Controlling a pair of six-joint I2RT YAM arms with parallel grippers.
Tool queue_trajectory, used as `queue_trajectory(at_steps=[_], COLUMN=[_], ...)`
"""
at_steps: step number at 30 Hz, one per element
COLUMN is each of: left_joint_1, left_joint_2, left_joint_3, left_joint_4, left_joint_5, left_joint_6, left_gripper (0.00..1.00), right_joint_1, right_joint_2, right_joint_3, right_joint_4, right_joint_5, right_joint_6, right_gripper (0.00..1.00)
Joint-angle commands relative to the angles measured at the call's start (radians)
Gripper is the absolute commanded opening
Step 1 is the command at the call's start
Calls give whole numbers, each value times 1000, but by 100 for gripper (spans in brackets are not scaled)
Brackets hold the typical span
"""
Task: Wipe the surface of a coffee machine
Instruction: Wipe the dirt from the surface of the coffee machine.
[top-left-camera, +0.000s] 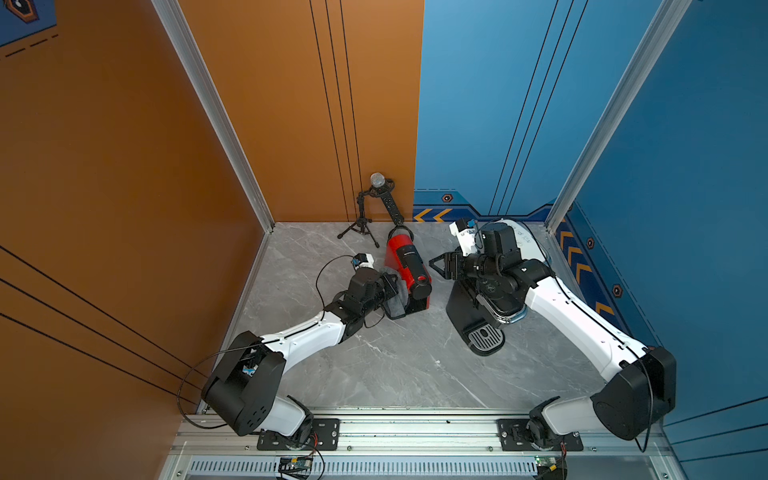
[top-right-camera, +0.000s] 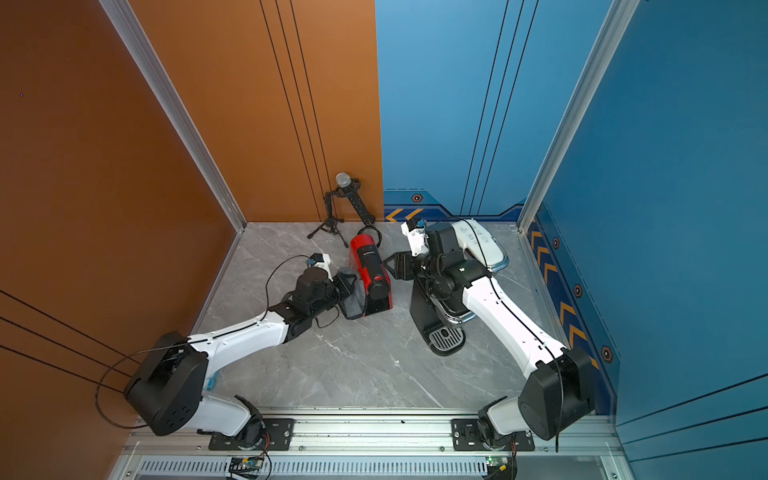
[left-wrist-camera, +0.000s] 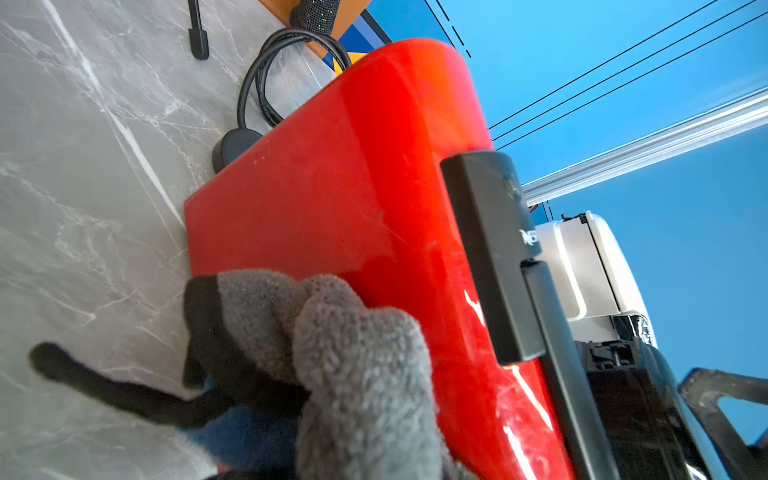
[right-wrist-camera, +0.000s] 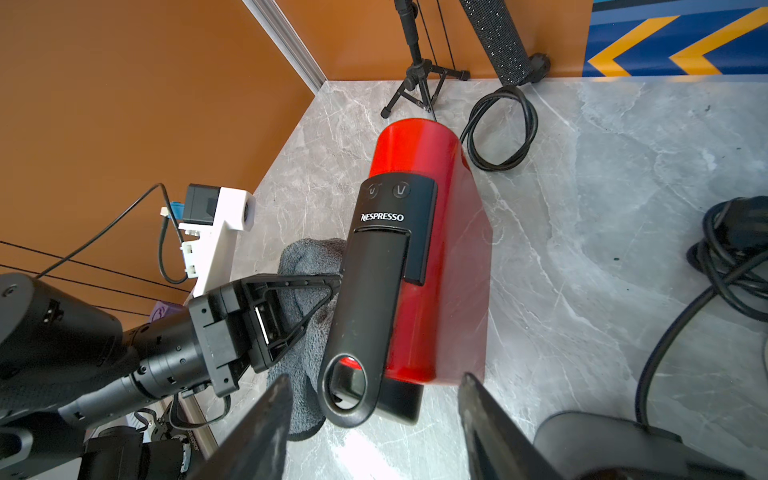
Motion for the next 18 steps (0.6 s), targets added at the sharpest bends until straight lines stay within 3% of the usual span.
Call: queue_trajectory(at_steps=[1,5,10,18], left_joint_1=[-96,-141,-129,-102], left_joint_2=[35,104,174,185], left_joint_3=[-36,-78,-86,-98], left_joint_4=[33,33,35,35], left_joint_5=[11,-9,-6,7], left_joint_6=[-41,-73,-84,-73], left_gripper=[0,0,0,0], right_joint_1=[5,8,20,104], right_joint_2=[-12,-3,25,133], right_joint_3=[-12,-7,-1,97], right_joint_4=[17,17,8,-151], right_joint_5=[16,18,44,264], right_joint_6=[15,17,28,-35], right_gripper=[64,64,64,64])
